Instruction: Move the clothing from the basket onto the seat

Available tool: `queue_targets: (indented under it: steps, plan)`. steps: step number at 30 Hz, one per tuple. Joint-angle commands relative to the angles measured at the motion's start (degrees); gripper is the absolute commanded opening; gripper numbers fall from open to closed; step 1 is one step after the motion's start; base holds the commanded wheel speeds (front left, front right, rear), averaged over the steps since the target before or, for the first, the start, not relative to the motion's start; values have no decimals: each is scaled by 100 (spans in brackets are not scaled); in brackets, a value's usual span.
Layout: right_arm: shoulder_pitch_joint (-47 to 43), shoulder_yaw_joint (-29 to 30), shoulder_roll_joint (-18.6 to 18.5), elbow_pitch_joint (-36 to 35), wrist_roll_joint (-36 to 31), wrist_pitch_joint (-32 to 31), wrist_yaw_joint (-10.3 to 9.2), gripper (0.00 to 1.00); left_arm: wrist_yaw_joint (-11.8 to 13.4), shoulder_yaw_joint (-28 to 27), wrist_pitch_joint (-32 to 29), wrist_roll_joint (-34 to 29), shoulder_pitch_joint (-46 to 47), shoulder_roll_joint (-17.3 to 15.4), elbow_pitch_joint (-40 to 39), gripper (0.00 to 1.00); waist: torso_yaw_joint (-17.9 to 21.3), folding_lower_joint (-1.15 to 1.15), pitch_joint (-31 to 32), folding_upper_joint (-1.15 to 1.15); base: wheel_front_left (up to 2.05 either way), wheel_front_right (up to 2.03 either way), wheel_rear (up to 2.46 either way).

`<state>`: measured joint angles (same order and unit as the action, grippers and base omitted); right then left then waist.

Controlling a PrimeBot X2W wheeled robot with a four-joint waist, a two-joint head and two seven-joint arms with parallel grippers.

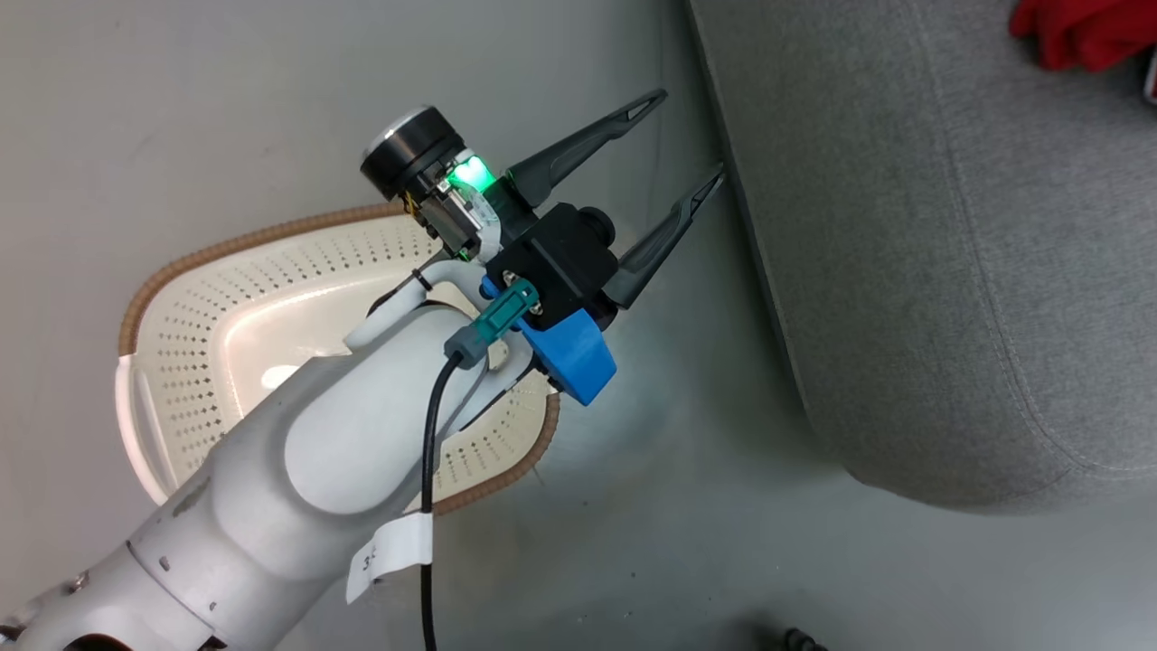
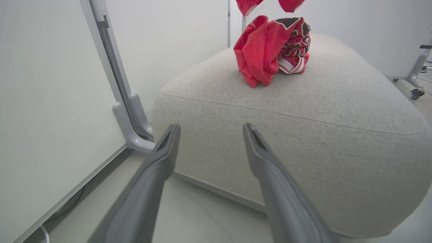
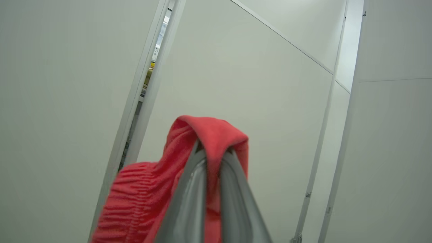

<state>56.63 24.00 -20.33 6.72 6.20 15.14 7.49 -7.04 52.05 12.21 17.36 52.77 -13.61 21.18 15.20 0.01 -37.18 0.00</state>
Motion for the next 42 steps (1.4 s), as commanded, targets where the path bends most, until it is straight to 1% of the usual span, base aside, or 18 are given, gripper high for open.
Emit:
queue_targets:
  steps: [1,4,6,10,13,18,22,24,25,29,34,38,42]
  plan:
    - [102,146,-150,110,51,0,1,0,18,-17,-5,-28,108,-55,-53,100,-25,-1,-387,0,0,0,0]
    - [93,447,-454,398,63,0,1,0,17,13,-48,-64,158,-123,-156,100,-3,-1,-535,0,0,0,0]
    - [-52,604,-482,628,42,0,1,0,16,30,-67,-68,172,-166,-203,100,10,-1,-597,0,0,0,0]
    - [-310,631,-281,1050,-100,1,1,0,34,52,-95,-49,175,-206,-299,100,39,-1,-696,0,0,0,0]
    - [-479,677,4,1393,-249,0,1,0,33,64,-135,-41,208,-238,-354,100,31,-1,-758,0,0,0,0]
    - [-575,611,318,1979,-510,0,1,0,44,77,-134,-28,258,-265,-413,100,-39,-1,-826,0,0,0,0]
    - [-559,636,488,2213,-628,0,1,0,65,99,-124,-23,272,-277,-435,100,-96,-1,-849,0,0,0,0]
    - [-520,664,517,2240,-659,1,1,0,65,120,-108,-22,273,-271,-424,100,-120,-1,-837,0,0,0,0]
    - [-513,665,518,2215,-666,0,1,100,67,123,-95,-19,274,-266,-414,100,-130,-1,-820,0,0,0,0]
    - [-816,663,515,1830,-587,1,1,100,98,112,1,32,200,-202,-332,100,-165,-1,-623,0,0,0,0]
    - [-1488,577,498,1230,-563,1,0,100,157,90,162,136,-25,-109,-157,100,-168,-1,-143,0,0,0,0]
    - [-1971,418,581,644,-494,1,1,100,259,-103,261,326,-287,-33,-27,100,-201,-1,340,0,0,0,0]
    - [-2425,84,752,32,-446,-1,1,100,404,-422,297,482,-607,-18,35,100,-291,-1,882,0,0,0,0]
